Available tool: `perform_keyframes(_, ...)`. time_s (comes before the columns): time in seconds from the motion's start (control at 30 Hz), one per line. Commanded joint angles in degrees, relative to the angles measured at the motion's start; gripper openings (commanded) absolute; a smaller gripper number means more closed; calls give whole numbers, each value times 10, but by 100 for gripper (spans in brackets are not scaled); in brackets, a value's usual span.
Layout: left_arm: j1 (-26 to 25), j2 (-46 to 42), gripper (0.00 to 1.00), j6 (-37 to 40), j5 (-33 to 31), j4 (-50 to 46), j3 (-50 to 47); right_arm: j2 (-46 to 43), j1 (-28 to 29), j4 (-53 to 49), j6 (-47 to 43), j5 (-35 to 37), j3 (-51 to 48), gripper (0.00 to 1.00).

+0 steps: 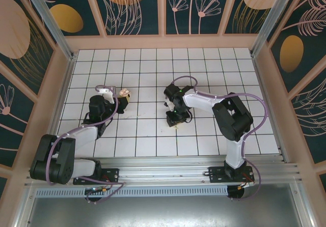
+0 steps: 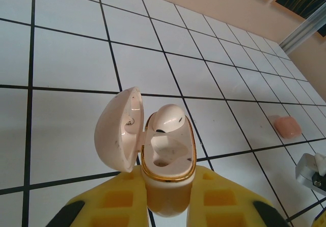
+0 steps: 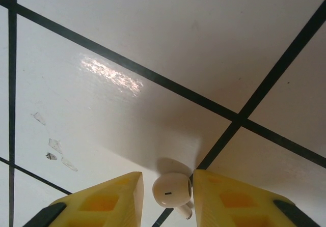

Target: Insert the wireless bluetooth earbuds into the charging case

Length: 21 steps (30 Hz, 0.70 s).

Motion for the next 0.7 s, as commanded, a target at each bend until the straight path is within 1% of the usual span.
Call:
perform_keyframes(0.0, 3, -4, 10, 14, 3, 0, 14, 8, 5, -18, 14, 14, 3, 32)
perform_keyframes(0.13, 3, -9, 11, 16, 1, -5, 15, 1, 8, -27, 24, 27, 1, 32)
perform_keyframes(0.23, 3, -10, 10, 17, -1, -6, 15, -6, 9, -31, 31, 34, -2, 29)
perform_keyframes(0.47, 2, -10, 10, 18, 0, -6, 15, -20, 10, -26, 45, 42, -9, 26)
perform_keyframes(0.67, 2, -9, 10, 20, 9, 3, 12, -48, 7, 5, 61, 42, -28, 24)
